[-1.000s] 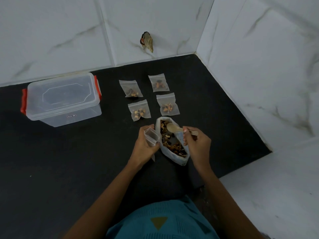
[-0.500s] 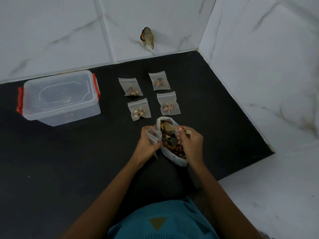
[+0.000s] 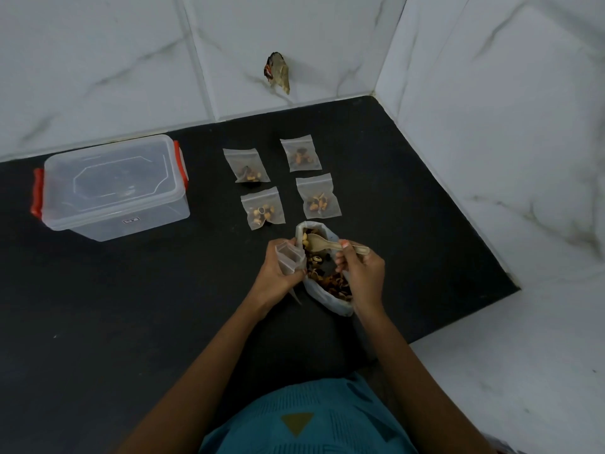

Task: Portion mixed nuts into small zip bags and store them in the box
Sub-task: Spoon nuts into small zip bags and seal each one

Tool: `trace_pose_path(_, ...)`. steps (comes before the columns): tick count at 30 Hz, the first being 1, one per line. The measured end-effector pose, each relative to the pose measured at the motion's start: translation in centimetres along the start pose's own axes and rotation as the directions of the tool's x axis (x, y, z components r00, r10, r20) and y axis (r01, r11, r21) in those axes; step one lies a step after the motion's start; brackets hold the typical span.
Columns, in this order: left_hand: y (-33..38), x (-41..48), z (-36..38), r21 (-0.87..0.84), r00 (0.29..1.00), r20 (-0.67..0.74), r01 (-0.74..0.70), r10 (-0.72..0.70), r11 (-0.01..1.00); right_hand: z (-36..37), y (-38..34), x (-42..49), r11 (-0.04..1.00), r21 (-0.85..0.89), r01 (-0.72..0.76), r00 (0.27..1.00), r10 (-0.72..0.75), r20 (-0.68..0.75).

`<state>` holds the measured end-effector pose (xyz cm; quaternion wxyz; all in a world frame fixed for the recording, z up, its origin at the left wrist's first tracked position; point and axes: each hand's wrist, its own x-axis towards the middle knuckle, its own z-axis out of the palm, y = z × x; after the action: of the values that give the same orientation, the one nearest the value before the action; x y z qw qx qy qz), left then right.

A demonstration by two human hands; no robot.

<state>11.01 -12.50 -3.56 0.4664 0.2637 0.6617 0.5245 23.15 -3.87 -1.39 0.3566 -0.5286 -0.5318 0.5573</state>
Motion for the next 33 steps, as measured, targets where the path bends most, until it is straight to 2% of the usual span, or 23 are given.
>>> trace_pose_path(4,-0.1,0.0,0.0,0.022,1.0,-0.006,-0.009,0.009,1.0,0.2,-0.1,0.3,0.999,-0.028,-0.045,0.998,0.046,0.035)
trace_pose_path(8,-0.1,0.1,0.0,0.024,1.0,0.011,-0.016,0.016,1.0,-0.2,-0.5,0.6,0.969,0.155,-0.19,0.982,0.189,0.018)
trace_pose_path(13,-0.2,-0.2,-0.2,0.071,0.999,-0.013,-0.051,0.052,0.996,-1.0,-0.7,0.7,0.934,0.267,-0.237,0.97,0.243,0.008)
trace_pose_path(17,0.5,-0.4,0.2,0.096,0.998,0.0,-0.055,0.055,0.994,-0.9,-0.7,0.7,0.959,0.182,-0.215,0.976,0.217,0.012)
trace_pose_path(22,0.6,-0.4,0.3,0.107,0.998,0.022,-0.053,0.051,0.993,-0.1,-0.5,0.6,0.996,0.016,-0.086,0.995,0.086,0.044)
trace_pose_path(25,0.8,-0.4,0.1,0.106,0.999,0.025,-0.044,0.041,0.993,-0.2,-0.7,1.0,0.995,0.01,-0.101,0.992,0.1,0.077)
trace_pose_path(30,0.8,-0.4,0.0,0.1,0.999,0.019,-0.037,0.036,0.994,-1.4,-0.9,1.4,0.902,0.279,-0.33,0.944,0.314,0.102)
trace_pose_path(33,0.8,-0.4,-0.1,0.1,0.999,0.018,-0.029,0.027,0.995,-2.1,-1.1,1.5,0.859,0.348,-0.377,0.926,0.361,0.113)
